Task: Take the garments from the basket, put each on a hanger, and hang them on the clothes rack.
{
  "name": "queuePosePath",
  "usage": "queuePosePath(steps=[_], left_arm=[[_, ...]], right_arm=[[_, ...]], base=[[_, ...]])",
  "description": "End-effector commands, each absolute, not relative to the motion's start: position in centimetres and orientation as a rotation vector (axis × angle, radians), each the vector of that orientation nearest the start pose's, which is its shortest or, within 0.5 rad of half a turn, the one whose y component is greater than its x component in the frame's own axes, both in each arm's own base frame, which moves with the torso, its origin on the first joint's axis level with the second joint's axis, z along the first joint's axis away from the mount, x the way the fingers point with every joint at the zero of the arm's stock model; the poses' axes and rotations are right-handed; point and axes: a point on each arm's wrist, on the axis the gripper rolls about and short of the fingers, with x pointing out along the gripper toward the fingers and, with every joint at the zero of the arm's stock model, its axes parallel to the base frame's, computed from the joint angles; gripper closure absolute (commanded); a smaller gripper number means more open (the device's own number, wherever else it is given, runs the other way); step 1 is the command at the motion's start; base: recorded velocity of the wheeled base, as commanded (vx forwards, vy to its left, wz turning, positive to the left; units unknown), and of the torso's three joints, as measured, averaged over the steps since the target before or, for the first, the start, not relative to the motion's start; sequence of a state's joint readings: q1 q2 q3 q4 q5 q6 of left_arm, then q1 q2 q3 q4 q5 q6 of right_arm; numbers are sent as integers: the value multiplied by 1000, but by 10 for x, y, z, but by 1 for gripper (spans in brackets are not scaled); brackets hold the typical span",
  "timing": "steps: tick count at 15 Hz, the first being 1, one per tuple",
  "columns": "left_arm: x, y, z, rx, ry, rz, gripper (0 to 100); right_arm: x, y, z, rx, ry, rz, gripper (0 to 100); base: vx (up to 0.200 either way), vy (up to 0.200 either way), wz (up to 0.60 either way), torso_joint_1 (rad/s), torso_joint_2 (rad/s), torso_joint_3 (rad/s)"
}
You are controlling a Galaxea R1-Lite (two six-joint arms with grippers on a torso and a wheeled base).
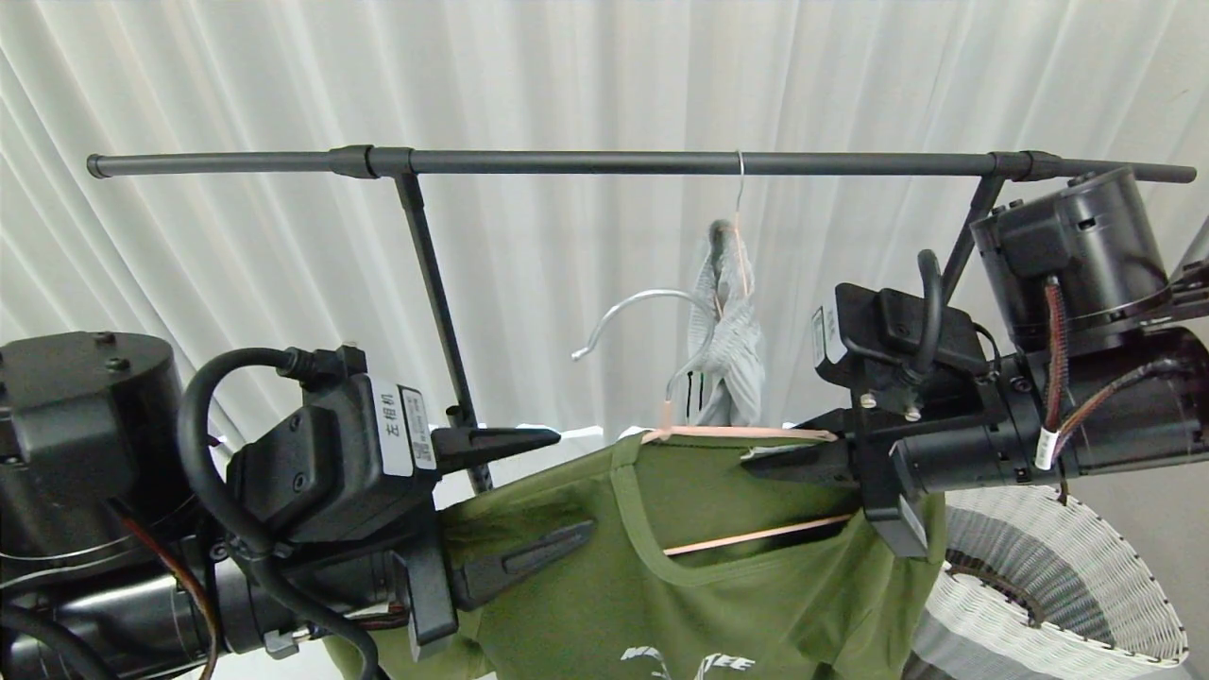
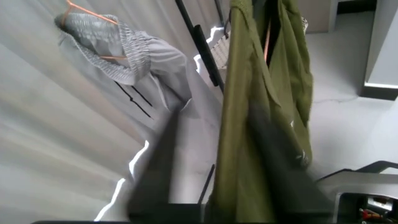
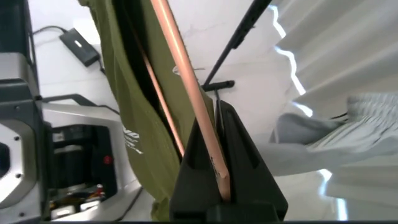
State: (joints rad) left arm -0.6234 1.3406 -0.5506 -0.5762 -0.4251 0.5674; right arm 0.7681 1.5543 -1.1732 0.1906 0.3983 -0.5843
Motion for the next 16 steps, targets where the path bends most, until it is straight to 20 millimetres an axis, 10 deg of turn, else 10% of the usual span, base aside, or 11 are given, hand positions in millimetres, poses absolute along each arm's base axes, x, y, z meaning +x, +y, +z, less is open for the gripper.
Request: queuePosePath(steps=[1,8,16], left_arm=[[163,-127,199,535,-74,-1069,0],[157,-100,206,513,-86,-957,0],[143,-54,163,500,100,-776,0]], right_arm=[[184,190,256,-640,204,1286,100],[189,144,263,-655,201,1137,100],[176,125,270,-664,214,1066,100]], base=[[0,0,0,0,0,0],[0,0,0,0,0,0],[0,0,0,0,0,0]])
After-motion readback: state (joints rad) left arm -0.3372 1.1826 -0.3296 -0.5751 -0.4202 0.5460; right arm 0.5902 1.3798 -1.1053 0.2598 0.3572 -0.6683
